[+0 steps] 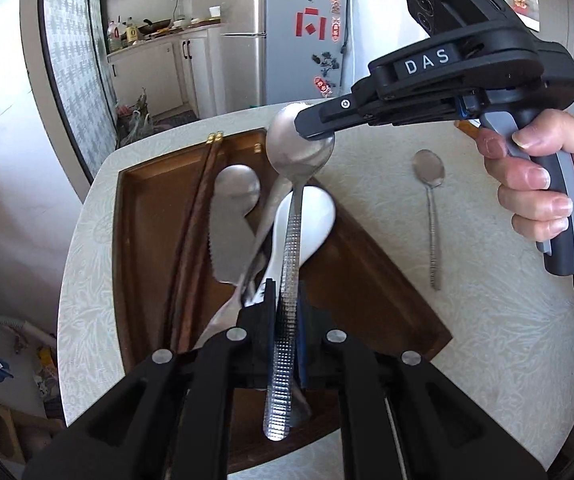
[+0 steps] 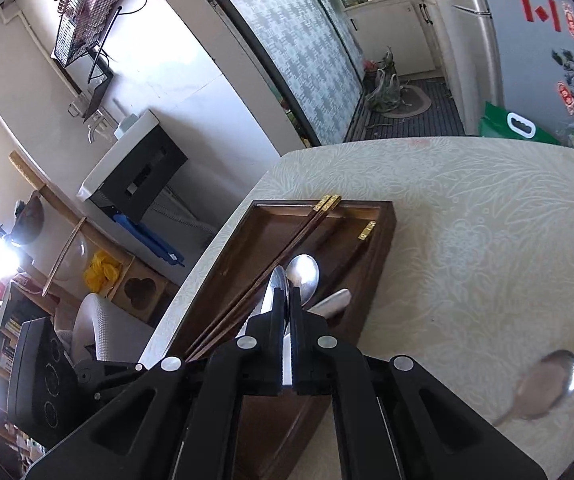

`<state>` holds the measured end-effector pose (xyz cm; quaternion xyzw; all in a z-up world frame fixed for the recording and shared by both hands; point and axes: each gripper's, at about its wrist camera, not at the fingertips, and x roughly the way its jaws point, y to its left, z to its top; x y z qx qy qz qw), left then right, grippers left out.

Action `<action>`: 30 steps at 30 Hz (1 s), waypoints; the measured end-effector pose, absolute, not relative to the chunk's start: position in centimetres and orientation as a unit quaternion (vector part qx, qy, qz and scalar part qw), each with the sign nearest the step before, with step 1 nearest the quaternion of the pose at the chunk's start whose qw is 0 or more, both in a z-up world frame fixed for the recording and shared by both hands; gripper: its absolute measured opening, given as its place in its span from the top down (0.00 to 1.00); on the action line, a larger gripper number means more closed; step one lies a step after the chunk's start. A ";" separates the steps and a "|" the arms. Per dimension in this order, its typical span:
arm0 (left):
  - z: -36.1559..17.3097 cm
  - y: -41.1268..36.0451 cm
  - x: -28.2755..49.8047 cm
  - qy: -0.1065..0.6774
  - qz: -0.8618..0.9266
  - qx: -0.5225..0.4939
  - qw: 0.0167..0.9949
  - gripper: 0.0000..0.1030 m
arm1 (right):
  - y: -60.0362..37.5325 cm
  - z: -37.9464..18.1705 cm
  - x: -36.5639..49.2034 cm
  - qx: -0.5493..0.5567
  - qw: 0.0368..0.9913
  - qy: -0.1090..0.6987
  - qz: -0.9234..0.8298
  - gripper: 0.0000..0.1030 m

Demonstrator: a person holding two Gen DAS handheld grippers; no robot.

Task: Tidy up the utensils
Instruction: 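Carry the spoon into the wooden tray and open the left tool, then grasp the last steel spoon by its handle with the left tool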

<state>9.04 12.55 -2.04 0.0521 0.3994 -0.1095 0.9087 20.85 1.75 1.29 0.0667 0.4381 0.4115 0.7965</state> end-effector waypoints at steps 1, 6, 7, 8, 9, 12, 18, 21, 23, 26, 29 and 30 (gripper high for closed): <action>-2.2 12.9 9.1 0.400 -0.106 0.053 0.909 0.89 | 2.4 0.8 21.0 0.063 0.796 0.440 0.411 0.97; -2.1 13.1 8.7 0.394 -0.092 0.070 0.912 0.83 | 3.4 -0.9 21.6 0.041 0.796 0.459 0.392 0.87; -1.9 12.9 8.5 0.385 -0.085 0.078 0.915 0.53 | 3.1 -0.7 21.5 0.041 0.796 0.460 0.393 0.80; -1.5 12.8 8.2 0.374 -0.087 0.079 0.920 0.39 | 2.6 -0.3 21.3 0.041 0.799 0.453 0.394 0.57; -0.9 12.5 7.8 0.357 -0.090 0.077 0.927 0.26 | 1.8 0.3 21.1 0.043 0.804 0.443 0.394 0.37; 0.1 11.3 7.6 0.341 -0.105 0.082 0.930 0.26 | -1.7 2.3 20.4 0.053 0.826 0.411 0.382 0.31; -0.2 6.1 8.0 0.340 -0.158 0.094 0.922 0.26 | -10.4 2.6 20.2 0.061 0.851 0.404 0.330 0.31; -1.1 3.4 8.7 0.347 -0.180 0.093 0.916 0.26 | -14.5 0.9 20.5 0.080 0.854 0.418 0.300 0.31; -1.5 1.9 9.2 0.351 -0.190 0.092 0.912 0.26 | -16.1 -0.4 20.7 0.087 0.853 0.428 0.285 0.33; -2.2 0.0 10.1 0.364 -0.208 0.086 0.904 0.26 | -17.4 -2.2 21.3 0.102 0.845 0.446 0.278 0.45; -2.9 -1.4 10.9 0.372 -0.214 0.092 0.899 0.26 | -17.5 -3.7 22.0 0.111 0.833 0.462 0.284 0.55; -3.0 -1.8 11.2 0.374 -0.215 0.092 0.897 0.26 | -17.4 -4.0 22.2 0.113 0.830 0.464 0.288 0.55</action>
